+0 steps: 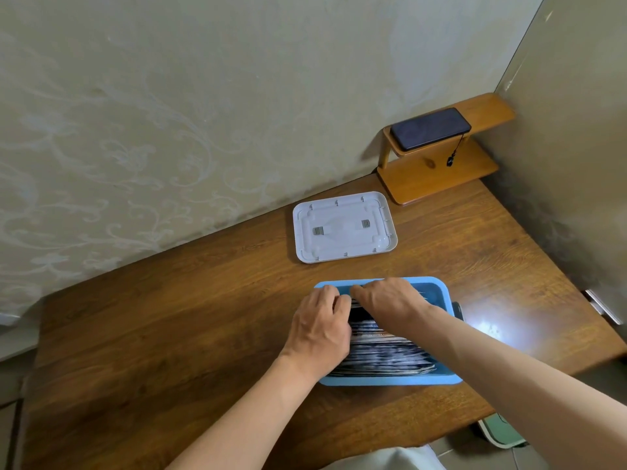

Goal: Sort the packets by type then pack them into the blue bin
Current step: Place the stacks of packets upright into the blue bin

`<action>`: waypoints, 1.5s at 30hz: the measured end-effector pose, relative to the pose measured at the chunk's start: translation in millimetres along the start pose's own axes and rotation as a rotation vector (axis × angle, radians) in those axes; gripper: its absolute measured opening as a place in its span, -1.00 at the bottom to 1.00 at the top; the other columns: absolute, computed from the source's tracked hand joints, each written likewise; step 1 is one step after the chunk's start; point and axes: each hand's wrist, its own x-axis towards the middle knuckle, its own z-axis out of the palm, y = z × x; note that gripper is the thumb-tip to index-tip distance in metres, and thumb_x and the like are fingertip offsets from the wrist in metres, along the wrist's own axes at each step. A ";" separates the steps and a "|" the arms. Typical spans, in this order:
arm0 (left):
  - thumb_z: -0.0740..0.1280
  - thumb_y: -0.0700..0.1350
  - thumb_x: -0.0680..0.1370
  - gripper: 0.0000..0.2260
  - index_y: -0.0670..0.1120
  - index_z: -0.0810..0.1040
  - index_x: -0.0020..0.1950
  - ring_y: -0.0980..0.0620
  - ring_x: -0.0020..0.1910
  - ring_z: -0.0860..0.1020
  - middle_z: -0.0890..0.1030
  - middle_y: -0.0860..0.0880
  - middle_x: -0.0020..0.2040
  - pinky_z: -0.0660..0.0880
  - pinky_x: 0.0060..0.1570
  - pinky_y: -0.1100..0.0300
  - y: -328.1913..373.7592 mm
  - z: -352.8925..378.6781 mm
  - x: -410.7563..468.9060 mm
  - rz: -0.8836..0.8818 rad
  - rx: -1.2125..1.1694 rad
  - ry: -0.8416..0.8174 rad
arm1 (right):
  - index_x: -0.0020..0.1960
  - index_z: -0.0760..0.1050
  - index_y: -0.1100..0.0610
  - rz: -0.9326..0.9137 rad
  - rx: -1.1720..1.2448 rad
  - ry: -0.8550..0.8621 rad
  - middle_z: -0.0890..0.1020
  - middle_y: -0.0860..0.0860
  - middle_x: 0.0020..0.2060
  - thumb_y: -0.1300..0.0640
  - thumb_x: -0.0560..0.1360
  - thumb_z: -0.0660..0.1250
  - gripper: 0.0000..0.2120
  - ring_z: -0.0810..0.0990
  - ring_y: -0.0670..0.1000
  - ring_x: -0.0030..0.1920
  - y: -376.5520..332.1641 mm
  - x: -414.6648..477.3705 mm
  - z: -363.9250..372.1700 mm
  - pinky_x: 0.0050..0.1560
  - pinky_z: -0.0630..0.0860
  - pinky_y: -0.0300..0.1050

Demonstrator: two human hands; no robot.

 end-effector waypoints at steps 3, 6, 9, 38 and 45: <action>0.33 -0.33 0.46 -0.81 -0.24 0.59 0.06 -0.15 -0.09 0.56 0.54 -0.18 -0.03 0.61 -0.10 -0.03 -1.5 4.1 4.7 0.042 0.015 0.009 | 0.23 0.37 0.14 0.006 0.088 0.043 0.62 0.06 0.00 0.21 0.63 0.23 -0.82 0.63 0.15 -0.04 3.9 -0.2 7.9 -0.22 0.39 -0.01; 0.47 -0.30 0.44 -0.72 -0.24 0.59 0.15 -0.19 0.01 0.60 0.57 -0.23 0.09 0.64 0.01 -0.05 -3.0 2.0 6.8 0.061 0.023 -0.001 | -0.04 0.43 0.12 0.010 0.090 0.355 0.54 0.00 -0.28 0.22 0.46 0.44 -0.81 0.55 0.10 -0.32 9.6 -12.7 29.8 -0.46 0.35 -0.05; 0.52 -0.29 0.42 -0.66 -0.25 0.61 0.18 -0.20 0.01 0.64 0.61 -0.23 0.10 0.65 0.01 -0.06 -5.9 2.8 9.3 0.109 0.053 -0.014 | -0.21 0.44 0.13 0.060 0.089 0.518 0.47 -0.01 -0.42 0.33 0.27 0.50 -0.74 0.44 0.10 -0.46 16.8 -30.6 46.5 -0.46 0.18 -0.15; 0.29 -0.20 0.57 -0.79 -0.21 0.59 0.17 -0.17 0.05 0.60 0.59 -0.16 0.07 0.57 0.05 -0.01 10.8 20.6 17.1 -0.003 0.059 -0.268 | -0.13 0.52 0.15 0.250 0.238 0.504 0.62 0.05 -0.29 0.14 0.56 0.27 -0.87 0.60 0.13 -0.32 3.4 -22.0 58.0 -0.28 0.61 0.05; -0.20 0.14 0.69 -0.39 -0.15 -0.39 0.58 -0.09 0.59 -0.42 -0.44 -0.11 0.57 -0.42 0.53 -0.06 25.1 27.0 -2.6 0.024 0.070 -0.544 | 0.48 0.42 0.23 0.342 0.160 0.358 0.50 0.18 0.43 -0.09 0.71 -0.23 -0.35 0.43 0.26 0.45 -17.3 -42.8 100.5 0.45 0.14 0.27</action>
